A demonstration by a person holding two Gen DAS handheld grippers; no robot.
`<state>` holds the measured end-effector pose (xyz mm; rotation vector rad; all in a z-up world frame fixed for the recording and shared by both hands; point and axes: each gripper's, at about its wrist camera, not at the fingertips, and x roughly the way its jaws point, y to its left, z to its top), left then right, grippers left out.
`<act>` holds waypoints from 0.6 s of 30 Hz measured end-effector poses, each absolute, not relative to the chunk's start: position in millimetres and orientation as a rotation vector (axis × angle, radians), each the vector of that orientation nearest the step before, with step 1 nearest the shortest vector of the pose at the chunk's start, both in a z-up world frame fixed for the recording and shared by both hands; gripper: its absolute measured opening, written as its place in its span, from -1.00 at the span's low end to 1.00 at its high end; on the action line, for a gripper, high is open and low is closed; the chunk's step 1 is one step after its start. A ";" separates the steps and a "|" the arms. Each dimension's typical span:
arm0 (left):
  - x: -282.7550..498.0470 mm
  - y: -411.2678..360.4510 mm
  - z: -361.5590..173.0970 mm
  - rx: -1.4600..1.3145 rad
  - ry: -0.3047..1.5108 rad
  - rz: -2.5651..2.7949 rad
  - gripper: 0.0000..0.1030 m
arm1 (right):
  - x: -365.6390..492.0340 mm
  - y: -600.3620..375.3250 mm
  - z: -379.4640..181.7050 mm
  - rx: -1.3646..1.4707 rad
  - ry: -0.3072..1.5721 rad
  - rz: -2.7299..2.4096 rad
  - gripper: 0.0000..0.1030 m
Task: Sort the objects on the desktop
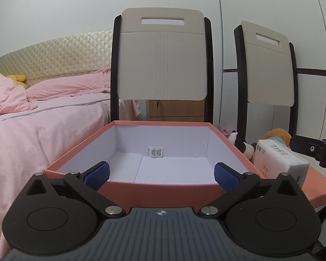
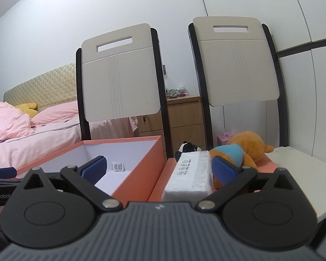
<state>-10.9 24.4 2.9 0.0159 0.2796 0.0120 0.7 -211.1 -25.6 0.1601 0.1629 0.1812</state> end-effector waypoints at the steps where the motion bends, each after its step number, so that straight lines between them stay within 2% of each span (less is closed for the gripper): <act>1: -10.8 24.6 3.7 0.017 0.277 0.011 1.00 | 0.3 -211.1 -25.8 0.161 0.162 0.182 1.00; 18: -16.9 21.5 3.4 0.028 0.232 -0.001 1.00 | -1.8 -216.0 -25.2 0.162 0.151 0.171 1.00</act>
